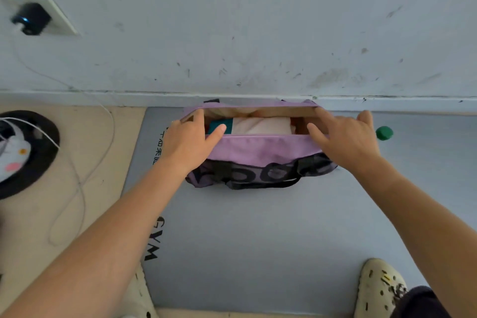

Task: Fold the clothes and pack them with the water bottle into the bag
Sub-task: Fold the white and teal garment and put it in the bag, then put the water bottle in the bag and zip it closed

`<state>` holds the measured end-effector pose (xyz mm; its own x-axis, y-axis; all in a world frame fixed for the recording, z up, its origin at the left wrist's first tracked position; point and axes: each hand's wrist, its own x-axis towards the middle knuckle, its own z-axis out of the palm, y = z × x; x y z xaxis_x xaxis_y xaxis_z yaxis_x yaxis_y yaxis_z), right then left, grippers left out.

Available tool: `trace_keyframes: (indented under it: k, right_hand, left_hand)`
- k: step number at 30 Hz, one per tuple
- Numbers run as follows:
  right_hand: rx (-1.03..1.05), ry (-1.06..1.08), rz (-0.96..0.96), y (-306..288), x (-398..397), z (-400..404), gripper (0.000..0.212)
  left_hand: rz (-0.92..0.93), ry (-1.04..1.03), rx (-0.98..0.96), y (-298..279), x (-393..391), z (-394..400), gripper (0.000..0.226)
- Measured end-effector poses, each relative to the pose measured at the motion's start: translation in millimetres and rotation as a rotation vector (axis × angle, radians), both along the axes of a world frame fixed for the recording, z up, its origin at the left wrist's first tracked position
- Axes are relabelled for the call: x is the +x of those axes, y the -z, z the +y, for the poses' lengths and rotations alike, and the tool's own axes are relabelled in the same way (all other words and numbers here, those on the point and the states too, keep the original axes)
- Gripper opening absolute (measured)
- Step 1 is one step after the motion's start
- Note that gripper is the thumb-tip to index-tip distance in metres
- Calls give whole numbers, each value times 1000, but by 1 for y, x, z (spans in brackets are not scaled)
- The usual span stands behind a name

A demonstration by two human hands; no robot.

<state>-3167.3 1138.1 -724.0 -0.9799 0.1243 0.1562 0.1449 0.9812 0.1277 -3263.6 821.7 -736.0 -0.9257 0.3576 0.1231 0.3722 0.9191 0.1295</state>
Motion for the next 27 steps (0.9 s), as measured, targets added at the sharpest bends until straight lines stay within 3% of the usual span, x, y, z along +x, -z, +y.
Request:
trace_keyframes:
  k: [2,4,7,8,10,12,14,17,19,22,27]
  right_hand:
    - [30,19,-1,-5,13,-6,46]
    - [3,35,-124,-2,30,-17,51]
    - [-280,-2,-382,8,51,-21,47]
    - [-431,-3,-418,10,56,-16,43]
    - [-673,43,-263,10,63,4,33]
    - [-737,218,31,12,65,32,29]
    - [-728,446,195,14,66,65,41]
    - [-813,611,80,21,59,103,69]
    - [-914,580,-39,31,52,118,64]
    - [-936,532,-15,45,51,120,36]
    - [-863,606,1,46,102,89,25]
  left_hand:
    - [22,6,5,-2,10,-6,73]
    - [-87,-26,-38,4,23,-8,74]
    - [-418,-43,-108,18,43,-4,74]
    - [-447,10,-112,20,48,1,67]
    - [-322,130,12,17,57,20,47]
    - [-183,171,198,9,68,50,39]
    - [-223,162,319,1,78,86,34]
    - [-676,209,473,-1,89,135,26]
    - [-909,213,554,3,96,157,22]
    - [-908,165,617,9,106,173,21]
    - [-935,135,687,-2,136,176,20]
